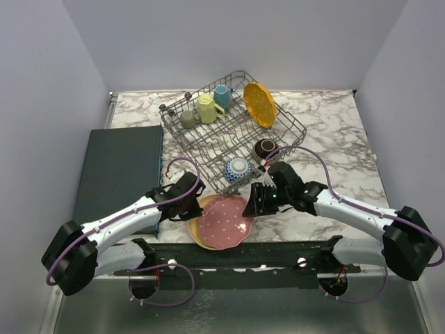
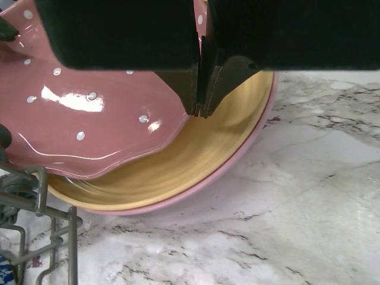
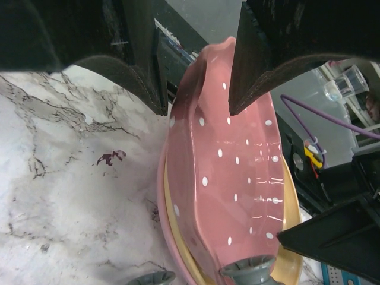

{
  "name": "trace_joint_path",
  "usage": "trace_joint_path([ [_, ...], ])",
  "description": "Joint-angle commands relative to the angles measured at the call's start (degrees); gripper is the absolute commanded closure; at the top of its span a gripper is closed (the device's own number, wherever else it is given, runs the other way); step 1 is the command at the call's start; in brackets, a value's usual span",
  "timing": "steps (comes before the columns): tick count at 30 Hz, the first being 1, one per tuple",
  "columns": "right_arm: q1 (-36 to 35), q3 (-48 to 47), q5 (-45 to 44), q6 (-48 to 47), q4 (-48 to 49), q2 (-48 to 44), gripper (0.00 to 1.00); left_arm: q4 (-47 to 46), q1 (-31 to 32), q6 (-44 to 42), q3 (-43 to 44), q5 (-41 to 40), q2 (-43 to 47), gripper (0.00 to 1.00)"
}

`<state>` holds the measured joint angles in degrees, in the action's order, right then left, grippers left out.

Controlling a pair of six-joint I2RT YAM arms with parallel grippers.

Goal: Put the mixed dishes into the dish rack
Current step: Pick up the plate from the corner of the board.

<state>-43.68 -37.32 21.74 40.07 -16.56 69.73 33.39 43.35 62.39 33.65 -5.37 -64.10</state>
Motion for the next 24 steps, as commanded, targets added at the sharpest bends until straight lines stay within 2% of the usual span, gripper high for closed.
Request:
trace_joint_path([
  [1, -0.74, 1.55, 2.66, 2.67, 3.5, 0.46, 0.49, 0.01, 2.77, 2.18, -4.12, 3.26, -3.26, 0.95],
  [12, -1.05, 5.42, 6.53, 7.69, 9.46, -1.41, 0.5, -2.0, 6.04, 4.04, -4.34, 2.55, -5.12, 0.96],
  [24, -1.05, 6.65, 6.28, 11.58, 11.68, -3.62, 0.59, -2.75, 7.49, 4.32, -3.67, 1.86, -5.76, 0.97],
])
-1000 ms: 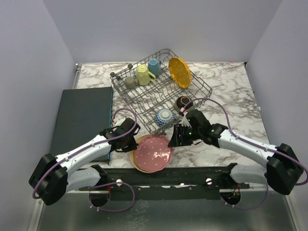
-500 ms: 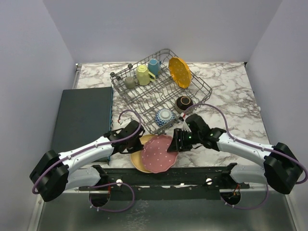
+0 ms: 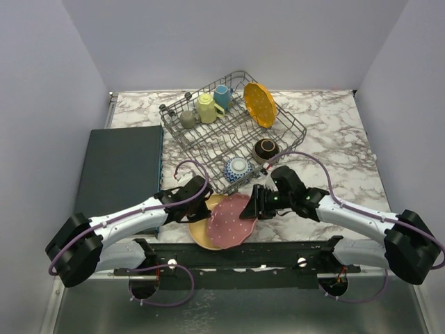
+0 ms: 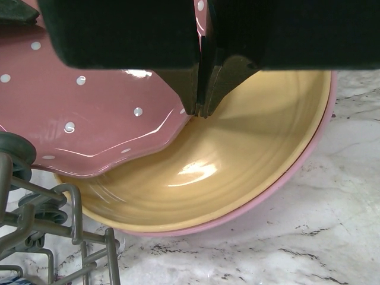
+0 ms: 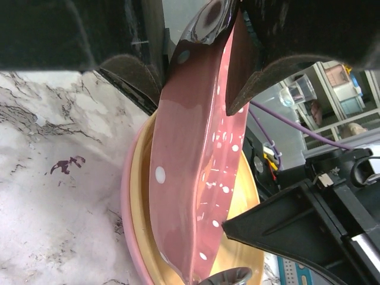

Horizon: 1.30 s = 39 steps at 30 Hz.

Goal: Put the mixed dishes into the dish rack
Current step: Pick up the plate from the corner of the board.

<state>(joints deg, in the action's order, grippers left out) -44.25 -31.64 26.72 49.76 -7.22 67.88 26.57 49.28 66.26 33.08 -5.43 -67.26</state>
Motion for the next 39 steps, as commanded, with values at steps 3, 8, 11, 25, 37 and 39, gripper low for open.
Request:
trace_joint_path([
  [3, -0.48, 1.13, 0.55, 2.42, 1.84, -2.72, 0.62, 4.06, 1.54, 0.46, -3.38, 1.7, -2.29, 0.97],
  [8, -0.48, 1.27, -0.59, 2.54, -0.08, -3.85, 0.68, 4.12, 1.52, 0.32, -3.63, 1.27, -1.17, 0.97],
  [11, -0.49, 1.8, -1.13, 2.84, -0.81, -4.62, 0.73, 4.23, 1.58, 0.19, -3.8, 0.71, -0.57, 0.96],
  [25, -0.48, 1.83, -3.66, 1.32, -5.81, -7.95, 0.99, 6.34, 1.52, -0.51, -2.47, -0.88, 2.56, 0.64],
  [37, -0.49, -2.86, -7.02, -2.3, -12.19, -11.78, 0.99, 13.16, 1.52, -2.74, 3.15, -4.82, 8.25, 0.47],
  [39, -0.44, -3.87, -7.53, -2.86, -13.47, -12.48, 0.99, 14.09, 1.46, -3.53, 4.34, -5.39, 8.96, 0.46],
])
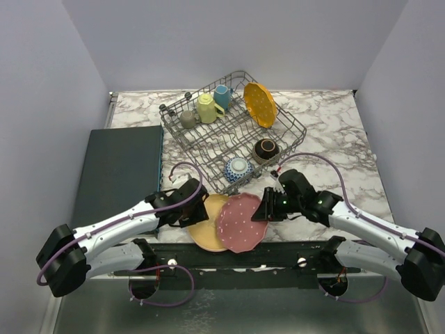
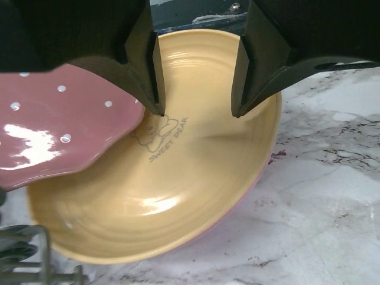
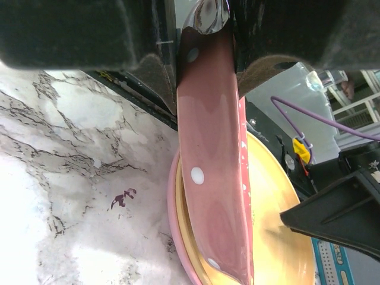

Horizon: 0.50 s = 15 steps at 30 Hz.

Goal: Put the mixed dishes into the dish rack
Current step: Pick up the plate from the corner of the board.

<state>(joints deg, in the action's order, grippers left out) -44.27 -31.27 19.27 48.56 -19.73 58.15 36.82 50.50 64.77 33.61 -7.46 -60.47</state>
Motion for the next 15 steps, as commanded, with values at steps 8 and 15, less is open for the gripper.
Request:
trace_joint_path([
  [8, -0.42, -9.0, -2.1, -3.87, -5.85, -4.93, 0.99, 7.06, 0.21, -6.21, 9.15, -5.83, 3.16, 0.43],
  [15, -0.46, -15.09, -5.56, -5.91, -11.01, -6.52, 0.99, 9.12, 0.21, -9.5, 12.3, -7.56, 3.77, 0.43],
])
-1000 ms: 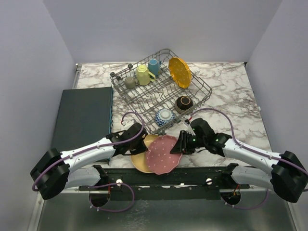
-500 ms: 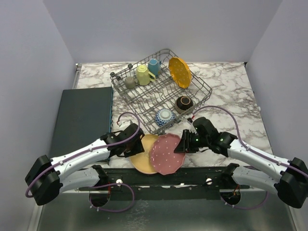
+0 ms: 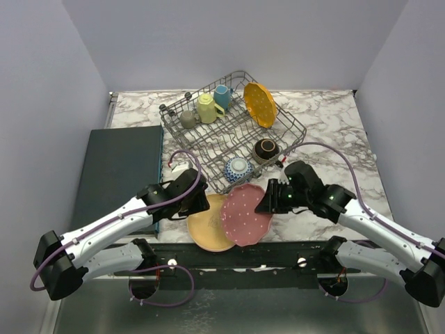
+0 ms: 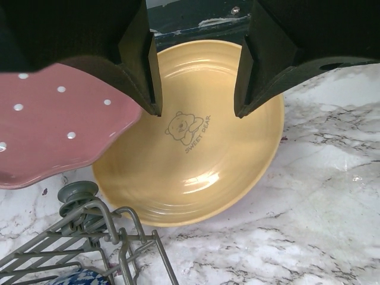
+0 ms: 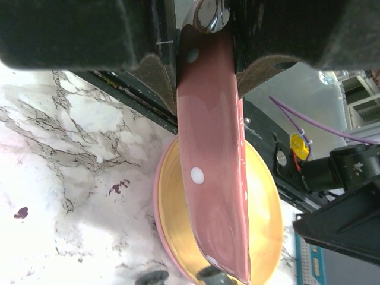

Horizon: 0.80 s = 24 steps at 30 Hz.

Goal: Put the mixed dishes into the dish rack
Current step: Pick up the plate from the corner of the board, then insert the plate into the dish rack.

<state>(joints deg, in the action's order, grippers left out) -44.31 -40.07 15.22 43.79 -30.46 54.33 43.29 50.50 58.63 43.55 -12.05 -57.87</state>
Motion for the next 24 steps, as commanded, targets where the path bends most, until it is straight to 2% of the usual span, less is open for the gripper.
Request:
trace_joint_path([
  [1, -0.42, -7.31, -2.57, -1.61, -1.45, -2.75, 1.0, 2.81, 0.26, -3.94, 2.61, -3.05, 1.25, 0.43],
  [17, -0.42, -27.61, -15.02, -12.0, -10.75, 3.5, 0.99, 3.47, 0.18, -13.56, 7.54, -4.91, 5.35, 0.43],
  [24, -0.42, -36.59, -22.37, -18.49, -12.0, 8.3, 0.99, 2.63, 0.14, -18.49, 8.25, -6.57, 5.38, 0.36],
])
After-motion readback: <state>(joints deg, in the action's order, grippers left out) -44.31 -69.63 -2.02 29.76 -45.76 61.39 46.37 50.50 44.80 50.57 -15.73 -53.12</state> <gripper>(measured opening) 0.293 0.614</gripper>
